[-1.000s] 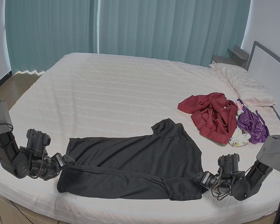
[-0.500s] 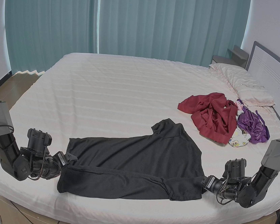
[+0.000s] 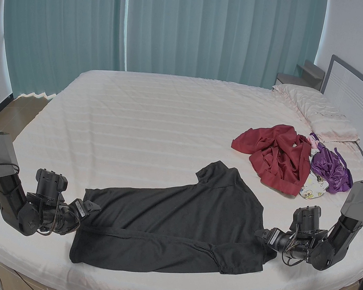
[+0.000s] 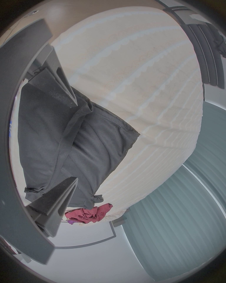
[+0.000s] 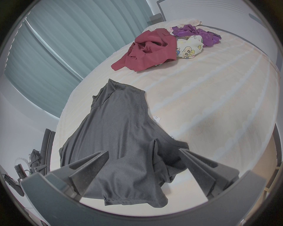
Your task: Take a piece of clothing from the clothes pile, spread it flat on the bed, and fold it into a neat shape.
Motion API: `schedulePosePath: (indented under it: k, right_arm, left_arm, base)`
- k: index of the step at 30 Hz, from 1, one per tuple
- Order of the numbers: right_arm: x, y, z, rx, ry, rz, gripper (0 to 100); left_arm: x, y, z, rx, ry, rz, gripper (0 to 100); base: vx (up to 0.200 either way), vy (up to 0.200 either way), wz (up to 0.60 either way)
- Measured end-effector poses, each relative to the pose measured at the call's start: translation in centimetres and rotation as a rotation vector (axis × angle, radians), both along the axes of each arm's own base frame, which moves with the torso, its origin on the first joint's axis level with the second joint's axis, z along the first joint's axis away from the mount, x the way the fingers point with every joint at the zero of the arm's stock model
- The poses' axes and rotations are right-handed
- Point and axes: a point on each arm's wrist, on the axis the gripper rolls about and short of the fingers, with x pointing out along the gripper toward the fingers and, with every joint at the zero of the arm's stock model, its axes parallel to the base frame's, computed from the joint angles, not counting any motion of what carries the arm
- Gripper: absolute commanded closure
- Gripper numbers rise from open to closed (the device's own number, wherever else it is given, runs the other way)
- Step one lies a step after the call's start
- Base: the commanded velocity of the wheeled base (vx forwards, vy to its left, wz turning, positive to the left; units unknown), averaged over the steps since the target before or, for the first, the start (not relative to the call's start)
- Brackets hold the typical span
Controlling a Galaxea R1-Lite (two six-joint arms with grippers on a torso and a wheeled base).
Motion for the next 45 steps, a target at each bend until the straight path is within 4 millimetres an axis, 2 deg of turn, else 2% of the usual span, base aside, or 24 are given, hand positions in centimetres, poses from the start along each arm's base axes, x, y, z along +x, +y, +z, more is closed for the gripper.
schedulePosePath:
  k: [7,10,20,33,34,45]
  right_arm:
    - [0.0,0.0,0.0,0.000,0.001,-0.001,0]
    - [-0.2,-0.2,-0.2,-0.011,0.022,0.002,0]
    - [-0.2,-0.1,-0.1,-0.012,0.007,0.006,0]
    - [-0.1,-0.2,-0.6,-0.039,0.010,0.019,0]
    - [0.0,-0.2,-0.7,-0.045,0.009,0.023,0]
    - [0.7,-0.3,-1.6,-0.024,-0.023,0.096,0]
  left_arm:
    - [0.6,0.0,-1.4,0.054,0.000,-0.044,0]
    - [1.1,0.1,-1.8,0.143,-0.078,-0.081,0]
    - [0.8,0.3,-4.8,0.281,-0.066,-0.075,0]
    - [0.6,0.3,-5.7,0.281,-0.040,-0.082,0]
    - [0.5,0.3,-5.7,0.281,-0.037,-0.082,100]
    - [-0.2,0.4,-5.6,0.276,-0.059,-0.076,100]
  base:
    - [0.000,0.000,0.00]
    - [0.000,0.000,0.00]
    - [0.000,0.000,0.00]
    - [0.000,0.000,0.00]
    - [0.000,0.000,0.00]
    - [0.000,0.000,0.00]
